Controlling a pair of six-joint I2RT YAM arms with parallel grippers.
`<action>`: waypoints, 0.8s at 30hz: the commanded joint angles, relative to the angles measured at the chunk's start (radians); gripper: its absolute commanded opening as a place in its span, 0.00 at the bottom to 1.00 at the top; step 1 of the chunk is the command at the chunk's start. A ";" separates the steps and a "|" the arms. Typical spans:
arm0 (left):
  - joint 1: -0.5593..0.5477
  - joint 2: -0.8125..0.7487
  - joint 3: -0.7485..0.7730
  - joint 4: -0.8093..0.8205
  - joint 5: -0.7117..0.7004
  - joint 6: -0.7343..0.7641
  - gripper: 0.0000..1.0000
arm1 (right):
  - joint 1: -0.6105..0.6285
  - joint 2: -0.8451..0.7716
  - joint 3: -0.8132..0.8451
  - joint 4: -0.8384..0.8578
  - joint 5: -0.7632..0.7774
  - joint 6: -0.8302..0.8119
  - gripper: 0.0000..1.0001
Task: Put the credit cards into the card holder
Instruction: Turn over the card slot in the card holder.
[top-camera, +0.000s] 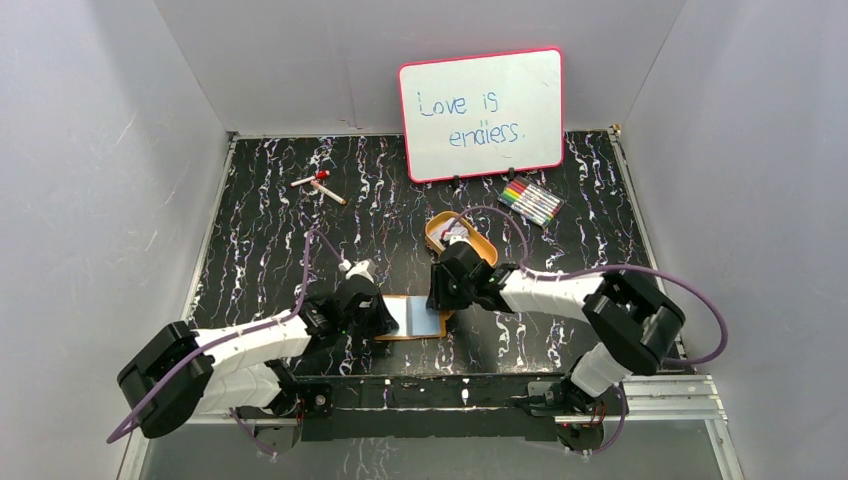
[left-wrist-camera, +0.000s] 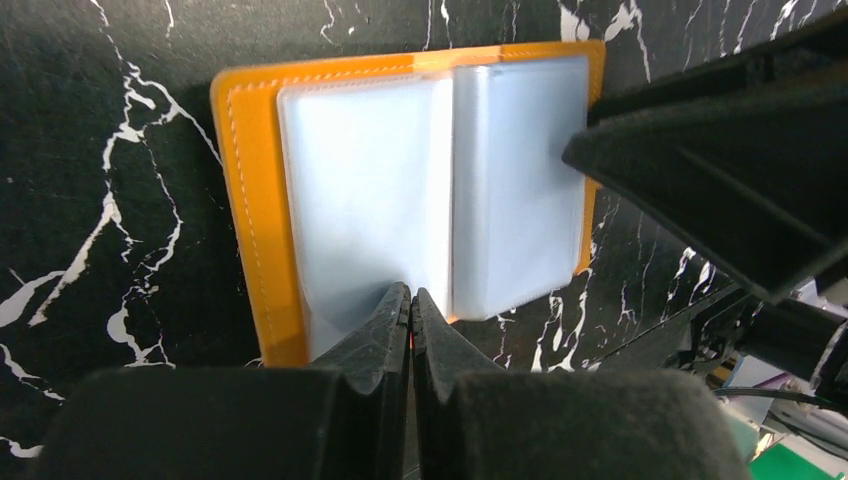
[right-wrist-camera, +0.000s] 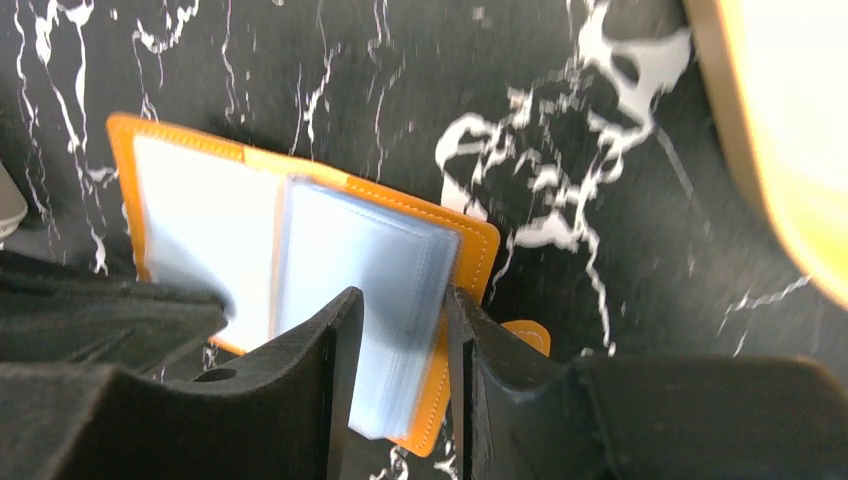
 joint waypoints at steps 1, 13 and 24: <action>-0.005 -0.039 -0.001 -0.016 -0.066 -0.033 0.00 | -0.041 0.067 0.083 -0.049 -0.006 -0.122 0.46; -0.004 -0.085 0.124 -0.114 -0.126 0.050 0.00 | -0.053 -0.148 0.232 -0.285 -0.016 -0.223 0.57; -0.004 -0.023 0.190 -0.066 -0.104 0.094 0.04 | -0.246 -0.152 0.286 -0.228 0.137 -0.206 0.55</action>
